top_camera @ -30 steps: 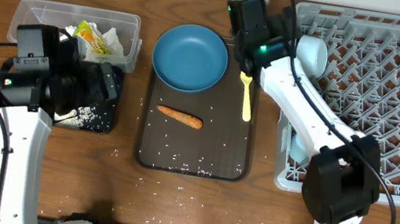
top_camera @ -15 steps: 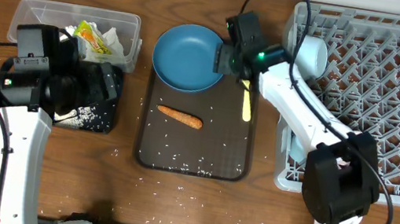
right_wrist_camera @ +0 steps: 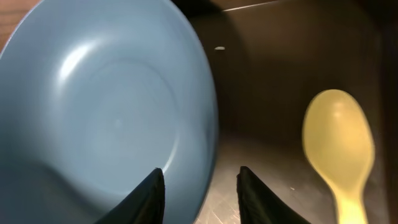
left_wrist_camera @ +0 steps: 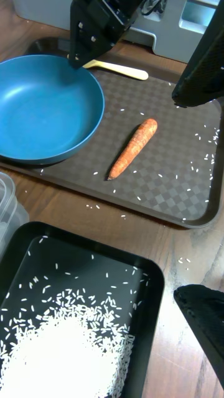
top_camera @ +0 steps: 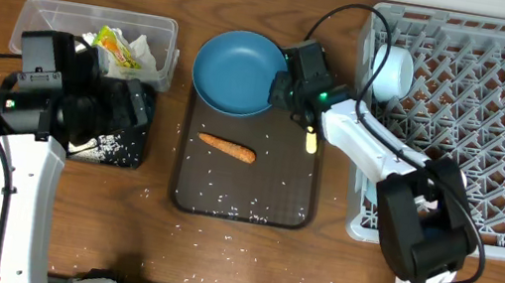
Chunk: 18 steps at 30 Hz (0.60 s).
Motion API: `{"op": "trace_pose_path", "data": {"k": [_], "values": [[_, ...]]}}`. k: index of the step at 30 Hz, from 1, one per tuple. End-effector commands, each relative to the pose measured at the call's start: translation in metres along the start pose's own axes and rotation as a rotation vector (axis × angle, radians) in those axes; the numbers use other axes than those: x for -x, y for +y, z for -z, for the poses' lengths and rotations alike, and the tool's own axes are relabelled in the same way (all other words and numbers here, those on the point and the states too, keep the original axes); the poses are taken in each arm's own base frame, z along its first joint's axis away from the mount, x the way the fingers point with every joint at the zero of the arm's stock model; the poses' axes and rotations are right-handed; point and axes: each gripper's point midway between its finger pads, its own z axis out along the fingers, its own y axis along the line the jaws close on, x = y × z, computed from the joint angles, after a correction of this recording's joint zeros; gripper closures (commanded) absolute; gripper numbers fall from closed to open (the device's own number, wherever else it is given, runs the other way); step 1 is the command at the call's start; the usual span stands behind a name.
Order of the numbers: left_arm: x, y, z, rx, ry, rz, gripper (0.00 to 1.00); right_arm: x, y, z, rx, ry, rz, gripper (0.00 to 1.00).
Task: Sort waste into correct bins and load items into the dishwasher rack
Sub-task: 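Move the right gripper to the blue bowl rim and grasp it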
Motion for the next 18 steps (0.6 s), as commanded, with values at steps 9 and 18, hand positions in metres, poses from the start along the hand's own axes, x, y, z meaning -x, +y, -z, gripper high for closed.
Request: {"op": "trace_pose_path", "data": {"k": [9,18], "values": [[0.002,0.003,0.000,0.014,-0.002,0.000,0.07,-0.036,-0.004,-0.021,-0.028,0.090,-0.017,0.99],[0.002,0.003,0.000,0.014,-0.003,0.000,0.07,-0.042,-0.010,-0.019,-0.050,0.129,-0.011,0.99]]}}
